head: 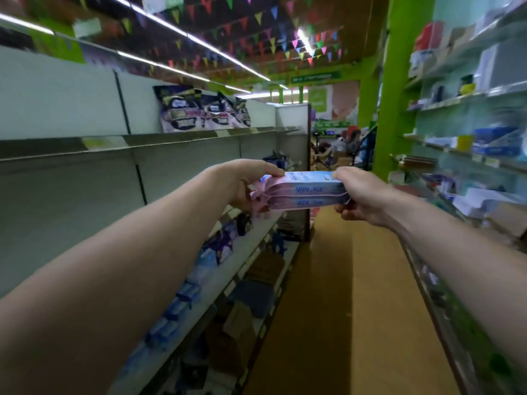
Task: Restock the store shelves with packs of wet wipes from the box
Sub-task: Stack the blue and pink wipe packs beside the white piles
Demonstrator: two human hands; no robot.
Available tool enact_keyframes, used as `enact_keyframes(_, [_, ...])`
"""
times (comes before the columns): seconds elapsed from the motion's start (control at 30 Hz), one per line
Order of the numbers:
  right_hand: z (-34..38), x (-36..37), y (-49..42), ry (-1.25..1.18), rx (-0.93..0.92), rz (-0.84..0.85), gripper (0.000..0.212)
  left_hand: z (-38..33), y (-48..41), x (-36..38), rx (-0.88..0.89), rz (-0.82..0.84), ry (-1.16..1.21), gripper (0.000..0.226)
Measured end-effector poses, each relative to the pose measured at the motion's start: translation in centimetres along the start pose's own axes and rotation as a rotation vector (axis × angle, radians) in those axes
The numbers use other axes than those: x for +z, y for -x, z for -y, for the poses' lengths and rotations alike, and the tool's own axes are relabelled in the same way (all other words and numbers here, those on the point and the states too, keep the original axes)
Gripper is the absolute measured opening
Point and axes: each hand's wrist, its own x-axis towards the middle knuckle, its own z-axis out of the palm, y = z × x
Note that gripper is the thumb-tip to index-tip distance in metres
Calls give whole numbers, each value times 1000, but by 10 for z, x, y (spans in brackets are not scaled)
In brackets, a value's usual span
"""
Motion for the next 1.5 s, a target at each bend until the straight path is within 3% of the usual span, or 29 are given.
enact_keyframes(0.3, [88,129,-6,-61,-126,196,18,-13,44,-161,22,-227,-12,55])
enact_keyframes(0.43, [126,190,-4,-68,-174,284,19,-12,69,-229,18,-337,-6,36])
enact_keyframes(0.7, [181,278,-3,-101,-262,432,19,-14,117,-324,-17,-513,-13,35])
enact_keyframes(1.2, [262,424,-38,-55,-456,796,24,-5,159,-447,-56,-910,17,29])
enact_keyframes(1.37, [280,471,-61,33,-526,944,24,1,156,-479,-129,-1065,10,41])
enact_keyframes(1.5, [285,508,-74,143,-556,1092,26,12,153,-493,-208,-1115,0,34])
